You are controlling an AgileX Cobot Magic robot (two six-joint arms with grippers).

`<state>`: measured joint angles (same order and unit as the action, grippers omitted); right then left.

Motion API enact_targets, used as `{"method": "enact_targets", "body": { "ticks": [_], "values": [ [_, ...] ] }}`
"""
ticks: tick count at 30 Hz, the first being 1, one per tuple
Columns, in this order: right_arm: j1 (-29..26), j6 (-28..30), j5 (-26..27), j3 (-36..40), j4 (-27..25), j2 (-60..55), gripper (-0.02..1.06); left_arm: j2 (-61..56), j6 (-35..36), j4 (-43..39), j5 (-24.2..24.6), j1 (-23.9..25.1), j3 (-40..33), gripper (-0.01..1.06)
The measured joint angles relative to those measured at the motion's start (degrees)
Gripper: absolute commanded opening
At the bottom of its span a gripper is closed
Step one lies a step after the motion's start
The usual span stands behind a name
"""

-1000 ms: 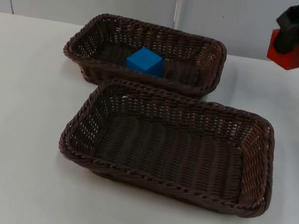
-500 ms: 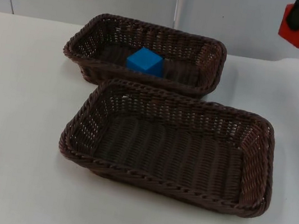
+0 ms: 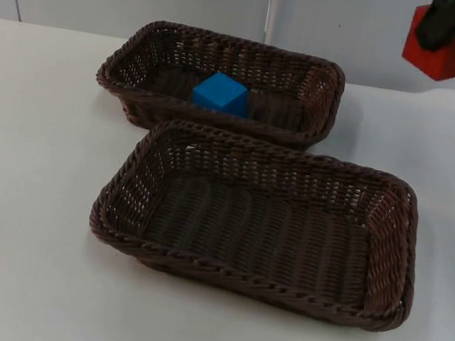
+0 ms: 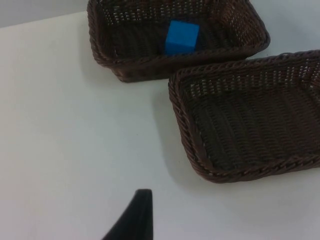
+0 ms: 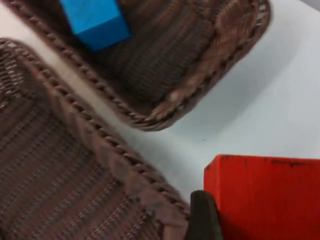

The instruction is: Pick up one cube with the left hand and place it into the upper basket. Pick up one cube with the right hand and place it into the lower basket.

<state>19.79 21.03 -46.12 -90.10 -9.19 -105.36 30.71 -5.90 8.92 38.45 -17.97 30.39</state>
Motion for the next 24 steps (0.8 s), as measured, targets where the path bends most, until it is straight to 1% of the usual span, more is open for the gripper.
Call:
{"method": "enact_targets", "body": {
  "ticks": [4, 5, 9, 10, 15, 16, 20, 24],
  "values": [
    [3.0, 0.0, 3.3, 5.3, 0.0, 2.4, 0.00, 0.0, 0.0, 0.0, 0.0, 0.0, 0.0, 1.05],
    [3.0, 0.0, 3.3, 5.3, 0.0, 2.4, 0.00, 0.0, 0.0, 0.0, 0.0, 0.0, 0.0, 1.05],
    [7.0, 0.3, 5.8, 10.2, 0.0, 3.3, 0.00, 0.0, 0.0, 0.0, 0.0, 0.0, 0.0, 1.05],
    [7.0, 0.3, 5.8, 10.2, 0.0, 3.3, 0.00, 0.0, 0.0, 0.0, 0.0, 0.0, 0.0, 1.05],
    [12.6, 1.9, 10.9, 15.3, 0.0, 3.3, 0.00, 0.0, 0.0, 0.0, 0.0, 0.0, 0.0, 1.05],
    [12.6, 1.9, 10.9, 15.3, 0.0, 3.3, 0.00, 0.0, 0.0, 0.0, 0.0, 0.0, 0.0, 1.05],
    [16.8, 2.1, 14.6, 17.9, 0.0, 3.3, 0.00, 0.0, 0.0, 0.0, 0.0, 0.0, 0.0, 1.05],
    [18.9, 2.2, 16.5, 19.2, 0.0, 3.3, 0.00, 0.0, 0.0, 0.0, 0.0, 0.0, 0.0, 1.05]
  ]
}}
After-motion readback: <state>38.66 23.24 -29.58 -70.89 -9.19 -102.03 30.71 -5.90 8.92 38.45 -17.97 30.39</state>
